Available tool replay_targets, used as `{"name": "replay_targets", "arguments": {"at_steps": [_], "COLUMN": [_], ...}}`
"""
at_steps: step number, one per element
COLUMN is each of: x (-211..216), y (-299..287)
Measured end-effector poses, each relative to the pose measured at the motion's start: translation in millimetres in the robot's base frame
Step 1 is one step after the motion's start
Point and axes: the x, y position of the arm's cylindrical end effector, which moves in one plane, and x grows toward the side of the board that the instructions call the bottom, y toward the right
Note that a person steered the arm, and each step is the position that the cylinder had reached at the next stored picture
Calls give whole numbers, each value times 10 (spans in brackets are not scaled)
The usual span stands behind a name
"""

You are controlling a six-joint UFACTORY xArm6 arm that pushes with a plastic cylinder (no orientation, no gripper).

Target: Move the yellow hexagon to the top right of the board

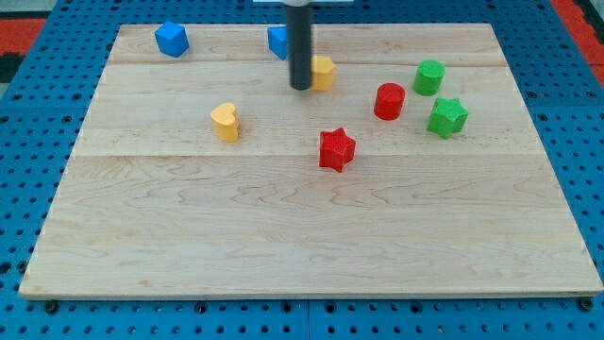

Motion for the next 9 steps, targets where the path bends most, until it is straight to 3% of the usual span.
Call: {"name": "replay_targets", "arguments": {"at_steps": [2, 4, 6, 7, 8, 9], "x": [-332, -596, -787, -721, -735, -735], "y": [582, 398, 1681, 1816, 2480, 2570]}}
